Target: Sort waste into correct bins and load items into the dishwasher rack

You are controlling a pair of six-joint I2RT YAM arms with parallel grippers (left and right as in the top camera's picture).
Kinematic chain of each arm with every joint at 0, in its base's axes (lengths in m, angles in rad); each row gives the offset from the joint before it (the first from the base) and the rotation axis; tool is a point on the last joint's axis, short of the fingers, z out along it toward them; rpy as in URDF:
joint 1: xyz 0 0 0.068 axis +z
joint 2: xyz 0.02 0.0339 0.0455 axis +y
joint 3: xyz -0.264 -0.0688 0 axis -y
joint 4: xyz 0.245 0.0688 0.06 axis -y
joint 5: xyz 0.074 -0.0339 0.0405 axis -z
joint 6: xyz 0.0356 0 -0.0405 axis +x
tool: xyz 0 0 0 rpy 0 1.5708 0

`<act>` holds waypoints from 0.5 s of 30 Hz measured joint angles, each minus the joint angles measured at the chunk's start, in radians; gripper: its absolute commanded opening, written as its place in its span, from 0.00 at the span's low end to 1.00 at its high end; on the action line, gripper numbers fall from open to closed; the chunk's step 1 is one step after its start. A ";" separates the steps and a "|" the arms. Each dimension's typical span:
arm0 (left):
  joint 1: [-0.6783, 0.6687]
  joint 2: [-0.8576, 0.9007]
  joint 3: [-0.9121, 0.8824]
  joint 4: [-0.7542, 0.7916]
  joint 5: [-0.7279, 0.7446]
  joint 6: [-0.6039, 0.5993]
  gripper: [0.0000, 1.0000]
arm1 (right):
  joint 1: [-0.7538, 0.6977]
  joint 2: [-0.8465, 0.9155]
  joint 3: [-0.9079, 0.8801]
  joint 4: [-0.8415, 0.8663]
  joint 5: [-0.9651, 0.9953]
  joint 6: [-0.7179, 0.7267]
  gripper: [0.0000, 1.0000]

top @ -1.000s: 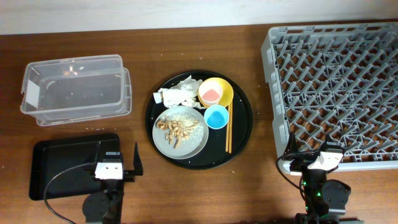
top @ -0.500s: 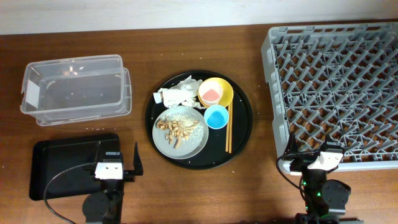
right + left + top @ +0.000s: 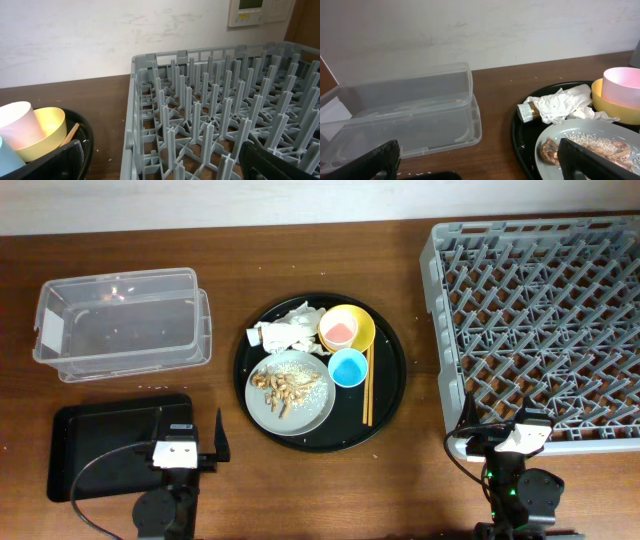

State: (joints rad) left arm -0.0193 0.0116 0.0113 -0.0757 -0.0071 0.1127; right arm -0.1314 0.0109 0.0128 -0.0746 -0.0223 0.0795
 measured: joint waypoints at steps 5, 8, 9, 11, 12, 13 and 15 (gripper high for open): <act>0.000 0.000 0.000 0.000 0.000 0.000 0.99 | 0.000 0.000 0.000 0.000 0.000 0.000 0.98; 0.000 0.000 0.000 0.000 0.000 0.000 1.00 | 0.000 0.000 0.000 0.018 -0.153 0.002 0.98; 0.000 0.000 0.000 0.000 0.000 0.000 1.00 | 0.000 0.000 0.000 0.023 -0.224 0.003 0.98; 0.000 0.000 0.000 0.000 0.000 0.000 0.99 | 0.000 0.000 0.000 0.034 -0.467 0.003 0.98; 0.000 0.000 0.000 0.000 0.000 0.000 0.99 | 0.000 0.000 0.000 0.039 -0.528 0.003 0.98; 0.000 0.000 0.000 0.000 0.000 0.000 0.99 | 0.000 0.000 0.000 0.037 -0.586 0.003 0.98; 0.000 0.000 0.000 0.000 0.000 0.000 0.99 | 0.000 0.000 0.000 0.035 -0.632 0.003 0.98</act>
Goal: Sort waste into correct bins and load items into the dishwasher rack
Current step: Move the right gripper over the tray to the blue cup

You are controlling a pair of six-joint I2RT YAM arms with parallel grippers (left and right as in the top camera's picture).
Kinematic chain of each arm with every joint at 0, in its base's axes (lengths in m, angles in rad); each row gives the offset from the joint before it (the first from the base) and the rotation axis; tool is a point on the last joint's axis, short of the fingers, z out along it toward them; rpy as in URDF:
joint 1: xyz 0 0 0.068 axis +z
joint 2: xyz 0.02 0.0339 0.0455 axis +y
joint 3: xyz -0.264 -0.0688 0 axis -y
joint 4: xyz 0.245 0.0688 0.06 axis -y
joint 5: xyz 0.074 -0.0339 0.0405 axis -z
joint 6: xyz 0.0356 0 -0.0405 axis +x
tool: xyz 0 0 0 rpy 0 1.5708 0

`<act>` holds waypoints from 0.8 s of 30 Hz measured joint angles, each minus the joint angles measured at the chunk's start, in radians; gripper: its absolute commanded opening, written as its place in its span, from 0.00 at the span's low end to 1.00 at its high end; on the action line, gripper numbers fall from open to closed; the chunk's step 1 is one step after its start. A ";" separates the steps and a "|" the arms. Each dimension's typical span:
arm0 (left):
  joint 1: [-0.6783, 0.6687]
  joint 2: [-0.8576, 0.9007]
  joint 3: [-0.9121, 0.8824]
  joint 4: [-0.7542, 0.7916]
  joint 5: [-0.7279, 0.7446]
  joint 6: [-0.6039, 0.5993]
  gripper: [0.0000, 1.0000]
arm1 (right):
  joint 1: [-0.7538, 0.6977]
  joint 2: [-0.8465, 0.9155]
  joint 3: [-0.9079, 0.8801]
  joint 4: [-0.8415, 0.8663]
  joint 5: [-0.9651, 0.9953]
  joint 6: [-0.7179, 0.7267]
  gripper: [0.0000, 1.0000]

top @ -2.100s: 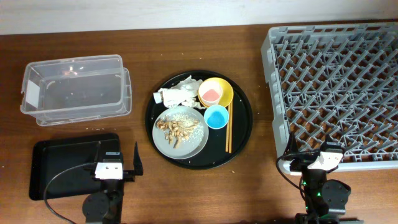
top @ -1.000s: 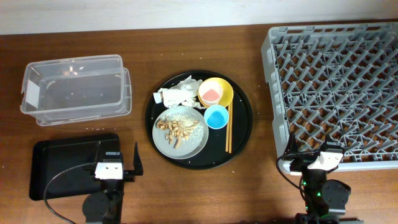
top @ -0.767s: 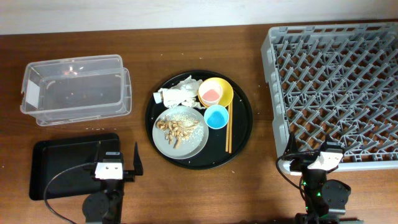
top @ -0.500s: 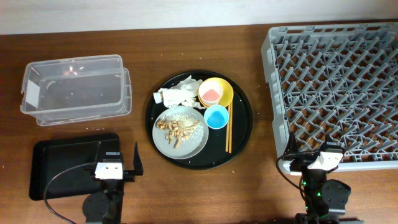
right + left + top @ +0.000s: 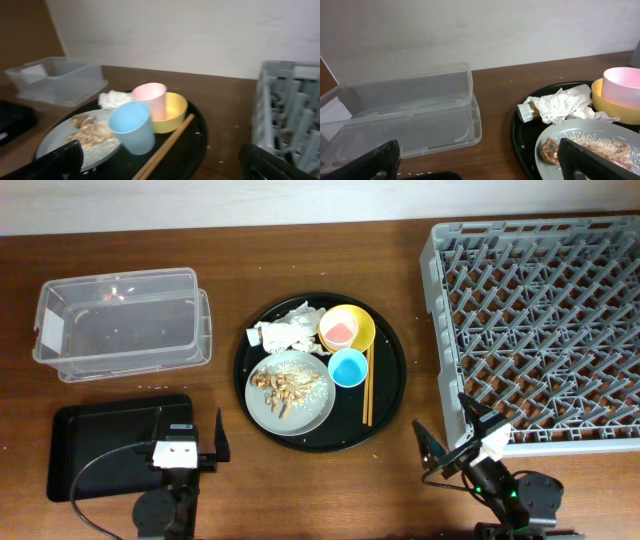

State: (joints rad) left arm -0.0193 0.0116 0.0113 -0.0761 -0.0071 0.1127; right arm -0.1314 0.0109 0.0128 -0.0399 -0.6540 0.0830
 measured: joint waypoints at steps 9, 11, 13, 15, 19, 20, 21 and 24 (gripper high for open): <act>0.000 0.000 0.000 0.000 0.000 0.000 0.99 | 0.000 0.000 0.000 -0.003 -0.041 0.000 0.98; 0.000 0.000 0.000 0.000 0.000 0.000 0.99 | 0.000 0.000 0.000 -0.006 -0.044 0.000 0.98; 0.000 0.000 0.000 0.000 0.000 0.000 0.99 | 0.000 0.000 0.000 -0.007 -0.044 0.000 0.98; 0.000 0.000 0.000 0.000 0.000 0.000 1.00 | 0.000 0.000 0.000 -0.007 -0.044 0.000 0.98; 0.000 0.000 0.000 0.000 0.000 0.000 0.99 | 0.000 0.000 0.000 -0.007 -0.044 0.000 0.98; 0.000 0.000 0.000 0.000 0.000 0.000 0.99 | 0.000 0.000 0.000 -0.007 -0.044 0.000 0.98; 0.000 0.000 0.000 0.000 0.000 0.000 0.99 | 0.000 0.000 0.000 -0.007 -0.044 0.000 0.98; 0.000 0.000 0.000 0.000 0.000 0.000 0.99 | 0.000 0.000 0.000 -0.007 -0.044 -0.001 0.98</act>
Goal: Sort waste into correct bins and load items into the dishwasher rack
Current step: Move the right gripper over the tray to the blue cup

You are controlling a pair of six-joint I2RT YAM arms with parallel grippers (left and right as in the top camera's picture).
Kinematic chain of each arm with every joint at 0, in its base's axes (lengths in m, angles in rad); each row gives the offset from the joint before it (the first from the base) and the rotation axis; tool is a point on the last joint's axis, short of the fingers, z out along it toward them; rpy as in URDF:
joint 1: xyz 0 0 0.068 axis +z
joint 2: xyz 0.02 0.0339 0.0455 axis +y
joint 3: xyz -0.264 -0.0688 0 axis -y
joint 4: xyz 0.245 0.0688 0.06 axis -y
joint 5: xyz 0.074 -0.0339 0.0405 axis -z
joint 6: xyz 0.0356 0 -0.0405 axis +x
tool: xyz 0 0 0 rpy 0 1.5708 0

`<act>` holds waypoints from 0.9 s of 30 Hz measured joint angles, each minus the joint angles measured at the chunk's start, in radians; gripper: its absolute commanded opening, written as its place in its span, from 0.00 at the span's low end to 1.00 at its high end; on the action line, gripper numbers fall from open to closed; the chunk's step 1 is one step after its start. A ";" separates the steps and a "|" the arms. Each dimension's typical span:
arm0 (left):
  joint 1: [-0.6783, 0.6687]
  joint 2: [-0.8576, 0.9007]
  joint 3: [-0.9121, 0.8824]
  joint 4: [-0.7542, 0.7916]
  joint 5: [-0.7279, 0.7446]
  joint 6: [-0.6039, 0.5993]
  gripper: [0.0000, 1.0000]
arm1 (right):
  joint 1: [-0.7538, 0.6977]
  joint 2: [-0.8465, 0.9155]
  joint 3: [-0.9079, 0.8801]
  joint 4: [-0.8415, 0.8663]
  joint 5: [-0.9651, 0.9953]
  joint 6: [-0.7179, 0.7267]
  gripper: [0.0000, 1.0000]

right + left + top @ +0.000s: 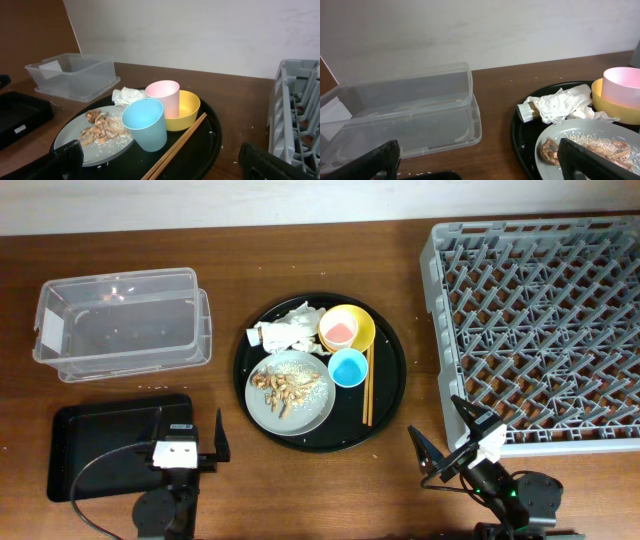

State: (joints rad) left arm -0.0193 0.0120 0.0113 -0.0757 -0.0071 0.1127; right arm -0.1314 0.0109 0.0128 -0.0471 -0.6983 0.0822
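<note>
A round black tray [390,380] holds a grey plate [290,408] of food scraps and rice, a blue cup [348,367], a pink cup [338,331] inside a yellow bowl [360,328], wooden chopsticks [366,390] and crumpled paper [285,330]. The grey dishwasher rack [540,320] stands at the right. My right gripper [445,445] is open near the front edge, turned toward the tray; its view shows the blue cup [145,124] ahead. My left gripper [190,442] is open, low at the front left, nothing between its fingers.
A clear plastic bin [120,325] sits at the back left, and a black bin [105,445] lies at the front left, by the left gripper. Rice grains are scattered on the wooden table [420,260].
The right gripper has shifted slightly left and its view of the tray has steadied and sharpened. The left arm and all items on the tray are unchanged.
The right gripper first faced the dishwasher rack from the front right. Then it had turned left to face the tray with the cups and bowl. It still faces the tray, open. The left arm stayed put throughout.
</note>
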 measured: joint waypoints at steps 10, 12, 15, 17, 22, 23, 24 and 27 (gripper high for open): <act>0.000 0.000 0.000 0.000 0.000 0.000 0.99 | 0.000 0.000 0.000 0.045 -0.090 0.001 0.98; 0.000 0.000 0.000 0.000 0.000 0.000 0.99 | 0.000 0.000 0.000 0.035 -0.098 0.001 0.98; 0.000 0.000 0.000 0.000 0.000 0.000 0.99 | 0.000 0.000 0.000 0.034 -0.102 0.001 0.98; 0.000 0.000 0.000 0.000 0.000 0.000 0.99 | 0.000 0.000 0.000 0.034 -0.102 0.001 0.98; 0.000 0.000 0.000 0.000 0.000 0.000 0.99 | 0.000 0.000 0.000 0.049 -0.133 0.001 0.99; 0.000 0.000 0.000 0.000 0.000 0.000 0.99 | 0.000 0.000 -0.002 0.063 -0.150 0.001 0.98; 0.000 0.000 0.000 0.000 0.000 0.000 0.99 | 0.000 0.000 -0.002 0.088 -0.185 0.002 0.98; 0.000 0.000 0.000 0.000 0.000 0.000 0.99 | 0.000 0.000 -0.002 0.109 -0.293 0.001 0.99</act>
State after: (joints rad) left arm -0.0193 0.0120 0.0113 -0.0761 -0.0071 0.1127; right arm -0.1314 0.0109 0.0109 0.0620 -0.9913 0.0834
